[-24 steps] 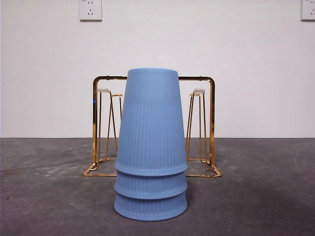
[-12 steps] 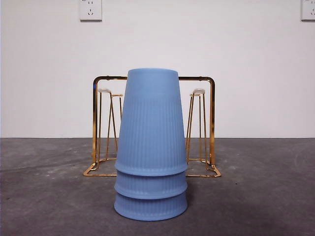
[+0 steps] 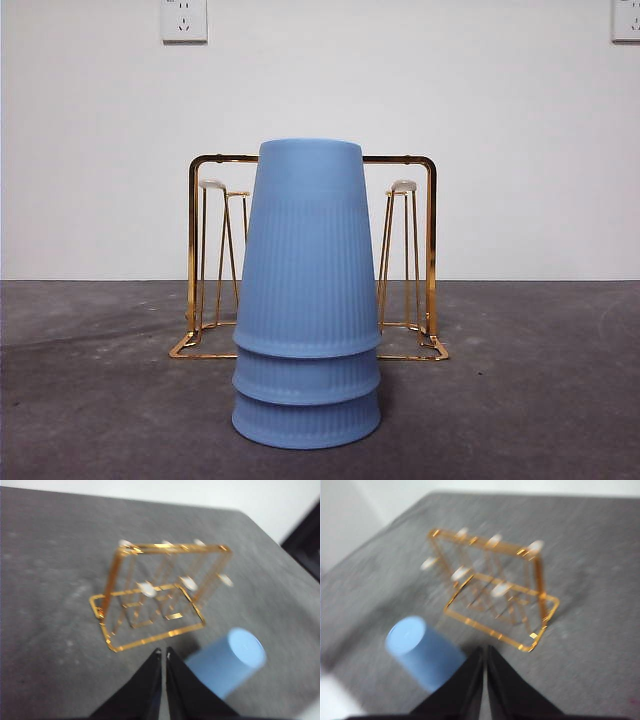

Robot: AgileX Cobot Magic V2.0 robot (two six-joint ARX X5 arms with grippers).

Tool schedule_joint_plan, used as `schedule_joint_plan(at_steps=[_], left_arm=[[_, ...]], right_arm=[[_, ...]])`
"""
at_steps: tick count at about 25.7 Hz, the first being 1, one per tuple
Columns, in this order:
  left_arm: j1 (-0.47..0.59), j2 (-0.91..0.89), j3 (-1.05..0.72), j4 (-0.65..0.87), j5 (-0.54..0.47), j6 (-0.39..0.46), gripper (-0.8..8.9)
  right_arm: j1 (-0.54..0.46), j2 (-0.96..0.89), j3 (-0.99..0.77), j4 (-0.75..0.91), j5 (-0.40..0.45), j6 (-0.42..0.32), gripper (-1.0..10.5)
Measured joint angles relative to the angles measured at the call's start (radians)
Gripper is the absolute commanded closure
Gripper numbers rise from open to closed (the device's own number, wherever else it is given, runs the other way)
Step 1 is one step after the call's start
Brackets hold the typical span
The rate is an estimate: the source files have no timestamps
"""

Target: Pick the top cup and place it on cupholder, pick up the mid cup and place it on cupholder, last pick the bottom cup and place it on cupholder.

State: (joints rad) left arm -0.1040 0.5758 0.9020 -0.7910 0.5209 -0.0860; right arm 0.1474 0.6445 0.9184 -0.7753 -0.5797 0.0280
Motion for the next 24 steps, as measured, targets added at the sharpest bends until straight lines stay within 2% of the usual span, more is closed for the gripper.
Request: schedule_joint_plan(at_steps=[5,11,12,13,15,16,17,18,24], left_arm=[[-0.099,0.024,0.051,-0.12,0.002,0.062,8.05],[-0.173,0.026,0.051,-0.182,0.002,0.076,8.03],[-0.176,0.026,0.051,-0.186,0.002,0.076,7.72],[-0.176,0.026,0.051,-0.185,0.002,0.076,7.16],[-0.176,0.026,0.051,-0.186,0.002,0.076,5.37],[-0.176,0.026,0.051,-0.185,0.002,0.076,4.46],[-0.176,0.026,0.051,-0.185,0.002,0.076,3.89],[-0.176,0.026,0.051,-0.185,0.002,0.076,3.67],[-0.176,0.026,0.051,-0.17,0.002,0.076,3.69]], right_arm=[[0.132,0.039,0.027,-0.083,0.013,-0.06,9.4],[0.289,0.043,0.027,-0.14,0.121,-0.1,9.4],[0.303,0.043,0.027,-0.14,0.129,-0.103,9.3],[0.307,0.043,0.027,-0.14,0.134,-0.104,8.6],[0.309,0.045,0.027,-0.14,0.135,-0.106,6.1],[0.309,0.045,0.027,-0.14,0.137,-0.103,5.6],[0.309,0.046,0.027,-0.138,0.139,-0.1,5.6],[0.309,0.047,0.027,-0.132,0.139,-0.099,5.6],[0.326,0.093,0.045,-0.057,0.129,-0.053,5.6]])
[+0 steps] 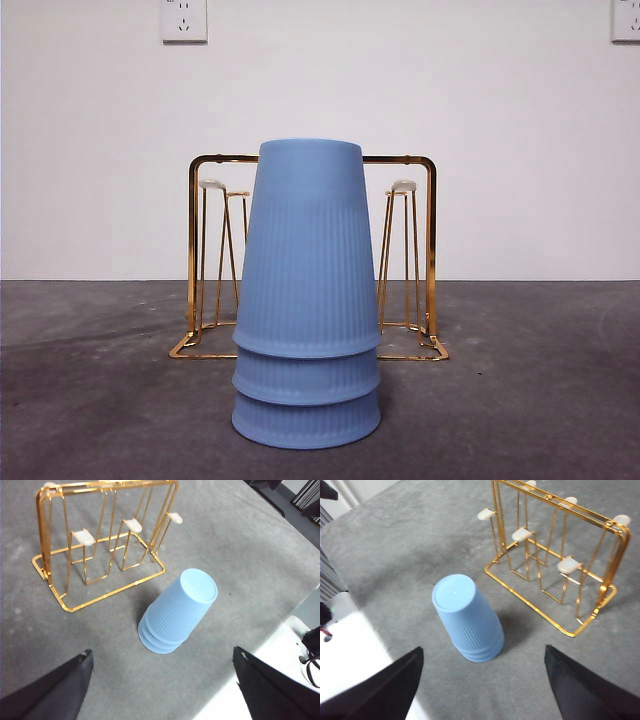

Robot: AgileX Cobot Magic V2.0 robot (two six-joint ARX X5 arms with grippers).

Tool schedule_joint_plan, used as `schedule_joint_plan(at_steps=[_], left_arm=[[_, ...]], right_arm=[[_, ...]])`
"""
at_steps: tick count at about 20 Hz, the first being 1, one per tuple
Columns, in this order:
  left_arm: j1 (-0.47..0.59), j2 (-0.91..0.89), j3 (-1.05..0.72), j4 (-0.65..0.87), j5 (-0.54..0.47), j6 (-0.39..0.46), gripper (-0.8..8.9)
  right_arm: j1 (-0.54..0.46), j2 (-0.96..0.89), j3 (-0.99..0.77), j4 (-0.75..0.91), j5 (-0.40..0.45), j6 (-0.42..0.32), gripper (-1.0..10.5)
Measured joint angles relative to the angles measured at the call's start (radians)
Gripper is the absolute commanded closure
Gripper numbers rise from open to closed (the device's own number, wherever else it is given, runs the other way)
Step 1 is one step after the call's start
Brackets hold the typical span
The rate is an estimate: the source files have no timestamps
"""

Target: Pick the top cup and place it on cupholder, pick up the mid cup and place it on cupholder, last pick the bottom cup and place it on cupholder.

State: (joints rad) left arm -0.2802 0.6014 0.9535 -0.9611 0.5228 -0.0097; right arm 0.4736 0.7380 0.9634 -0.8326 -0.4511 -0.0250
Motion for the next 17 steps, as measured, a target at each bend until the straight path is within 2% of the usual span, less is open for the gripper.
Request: schedule_joint_plan(at_steps=[9,12,17], left_arm=[[0.0,0.0,0.0,0.0,0.0,0.0,3.77],[0.0,0.0,0.0,0.0,0.0,0.0,3.77],[0.0,0.0,0.0,0.0,0.0,0.0,3.77]], right_arm=[[0.205,0.309,0.116,0.117,0.038,0.007,5.6],[0.253,0.396,0.117,0.155,0.068,0.007,5.0],[0.304,0.505,0.117,0.235,0.116,0.007,4.9]])
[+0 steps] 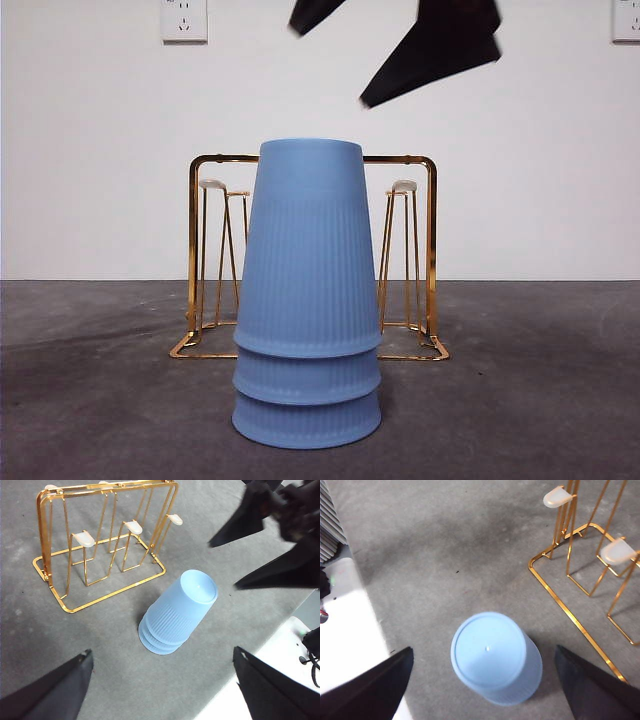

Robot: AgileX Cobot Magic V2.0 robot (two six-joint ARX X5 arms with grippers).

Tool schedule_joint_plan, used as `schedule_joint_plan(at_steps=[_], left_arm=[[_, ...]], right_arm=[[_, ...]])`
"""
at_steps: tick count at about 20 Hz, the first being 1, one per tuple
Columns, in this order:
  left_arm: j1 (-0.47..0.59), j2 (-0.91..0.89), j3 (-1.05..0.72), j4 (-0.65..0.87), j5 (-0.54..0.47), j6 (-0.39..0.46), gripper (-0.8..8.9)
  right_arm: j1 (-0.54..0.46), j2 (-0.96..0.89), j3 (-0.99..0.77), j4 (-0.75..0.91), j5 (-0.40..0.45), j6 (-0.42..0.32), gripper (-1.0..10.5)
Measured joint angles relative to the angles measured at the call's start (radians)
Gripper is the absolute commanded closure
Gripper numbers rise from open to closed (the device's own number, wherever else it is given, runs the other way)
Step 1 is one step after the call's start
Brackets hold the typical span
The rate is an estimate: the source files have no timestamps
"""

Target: Pick the top cup and place it on cupholder, pick up the mid cup and place it on cupholder, last pick the bottom cup and place it on cupholder.

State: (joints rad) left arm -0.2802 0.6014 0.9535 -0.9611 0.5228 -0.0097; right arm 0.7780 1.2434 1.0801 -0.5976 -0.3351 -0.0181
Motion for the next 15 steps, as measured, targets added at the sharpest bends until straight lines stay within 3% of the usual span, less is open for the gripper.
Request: schedule_joint_plan(at_steps=[13,15], left_arm=[[0.0,0.0,0.0,0.0,0.0,0.0,3.77],[0.0,0.0,0.0,0.0,0.0,0.0,3.77]], right_arm=[[0.034,0.16,0.0,0.036,0.045,0.0,5.0],[0.04,0.168,0.0,0.035,0.048,0.0,5.5]])
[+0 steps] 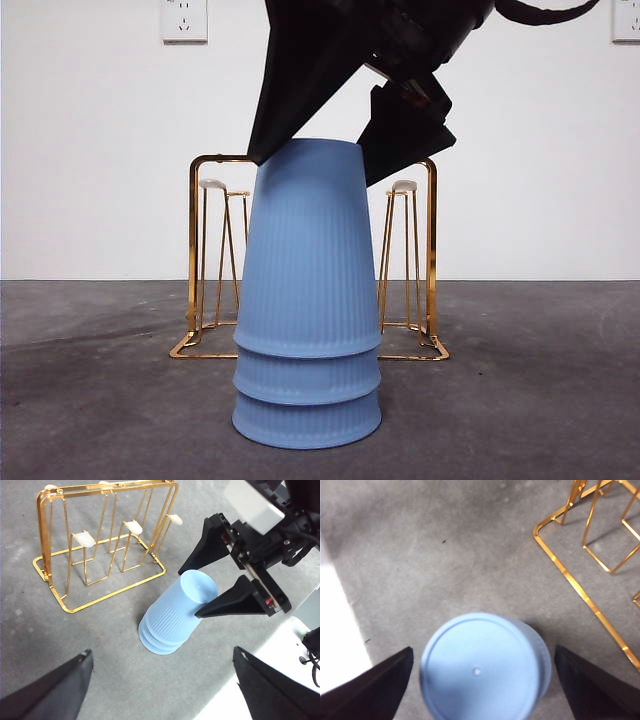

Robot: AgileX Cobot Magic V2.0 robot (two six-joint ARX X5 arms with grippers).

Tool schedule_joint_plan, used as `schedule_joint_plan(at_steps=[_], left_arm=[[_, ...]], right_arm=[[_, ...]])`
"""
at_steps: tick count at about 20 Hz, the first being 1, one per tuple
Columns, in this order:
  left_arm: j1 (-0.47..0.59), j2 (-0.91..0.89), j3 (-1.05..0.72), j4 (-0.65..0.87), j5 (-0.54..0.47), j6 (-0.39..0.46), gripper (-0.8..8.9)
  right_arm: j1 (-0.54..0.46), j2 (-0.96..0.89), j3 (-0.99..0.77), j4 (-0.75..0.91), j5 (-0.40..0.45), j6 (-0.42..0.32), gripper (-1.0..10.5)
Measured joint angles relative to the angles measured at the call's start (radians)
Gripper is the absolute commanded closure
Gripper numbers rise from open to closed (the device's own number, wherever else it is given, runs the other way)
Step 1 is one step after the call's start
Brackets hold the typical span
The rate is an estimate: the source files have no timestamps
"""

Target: Pick the top cup and place it on cupholder, pick up the mid cup and place it on cupholder, last pick the bottom cup and place it on cupholder.

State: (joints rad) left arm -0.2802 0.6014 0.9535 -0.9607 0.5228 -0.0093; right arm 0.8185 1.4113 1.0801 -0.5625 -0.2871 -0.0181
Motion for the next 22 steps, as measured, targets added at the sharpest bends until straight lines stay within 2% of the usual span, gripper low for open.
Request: schedule_joint_plan(at_steps=[4,14,22], left_arm=[[0.0,0.0,0.0,0.0,0.0,0.0,3.77],[0.0,0.0,0.0,0.0,0.0,0.0,3.77],[0.0,0.0,0.0,0.0,0.0,0.0,3.77]], right_arm=[[0.0,0.0,0.0,0.006,0.008,-0.004,7.4],[0.021,-0.003,0.024,-0.013,0.01,-0.008,8.4],[0.025,-0.047,0.175,-0.17,0.039,-0.029,8.6]])
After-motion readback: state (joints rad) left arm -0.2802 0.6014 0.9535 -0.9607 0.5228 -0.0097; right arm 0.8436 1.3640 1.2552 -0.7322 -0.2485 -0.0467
